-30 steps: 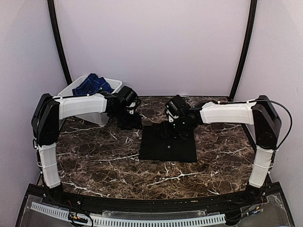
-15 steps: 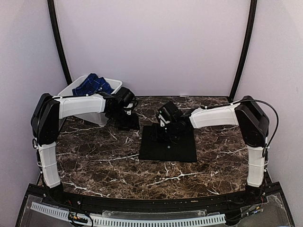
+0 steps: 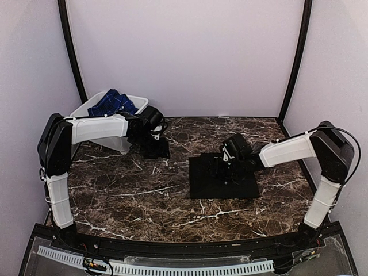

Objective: Fold and stack the long sleeve shirts
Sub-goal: Move the square-folded shirt to the corner of the board.

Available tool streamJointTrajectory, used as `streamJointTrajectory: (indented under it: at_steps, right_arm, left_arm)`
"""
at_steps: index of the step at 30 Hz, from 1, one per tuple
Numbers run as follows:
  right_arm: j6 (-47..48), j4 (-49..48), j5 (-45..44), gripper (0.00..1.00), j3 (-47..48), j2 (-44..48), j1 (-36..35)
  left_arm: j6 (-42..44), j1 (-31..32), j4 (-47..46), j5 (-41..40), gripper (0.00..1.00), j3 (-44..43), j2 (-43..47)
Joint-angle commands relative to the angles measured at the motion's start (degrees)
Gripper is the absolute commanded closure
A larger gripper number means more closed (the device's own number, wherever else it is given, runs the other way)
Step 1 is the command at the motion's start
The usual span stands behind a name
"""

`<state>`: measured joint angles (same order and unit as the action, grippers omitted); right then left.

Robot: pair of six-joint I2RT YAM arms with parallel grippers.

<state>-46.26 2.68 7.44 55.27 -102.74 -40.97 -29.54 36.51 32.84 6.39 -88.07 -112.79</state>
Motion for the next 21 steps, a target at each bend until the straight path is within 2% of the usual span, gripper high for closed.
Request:
streamJointTrajectory:
  at_steps: [1, 7, 13, 21]
  right_arm:
    - [-2.9, 3.8, -3.3, 0.34, -9.8, 5.7, 1.9]
    - [-5.1, 7.5, -6.1, 0.34, -20.9, 20.0, 5.6]
    - [-4.9, 15.0, -7.3, 0.32, -27.1, 31.9, 9.8]
    - [-5.7, 20.5, -7.3, 0.31, -31.6, 41.2, 15.9]
  left_arm:
    - [0.9, -0.3, 0.0, 1.4, 0.46, 0.4, 1.0]
    - [0.7, -0.3, 0.3, 2.2, 0.46, 0.7, 0.9]
    - [0.3, -0.3, 0.6, 3.2, 0.46, 0.9, 1.0]
    - [-0.1, -0.2, 0.2, 3.9, 0.47, 0.9, 1.4]
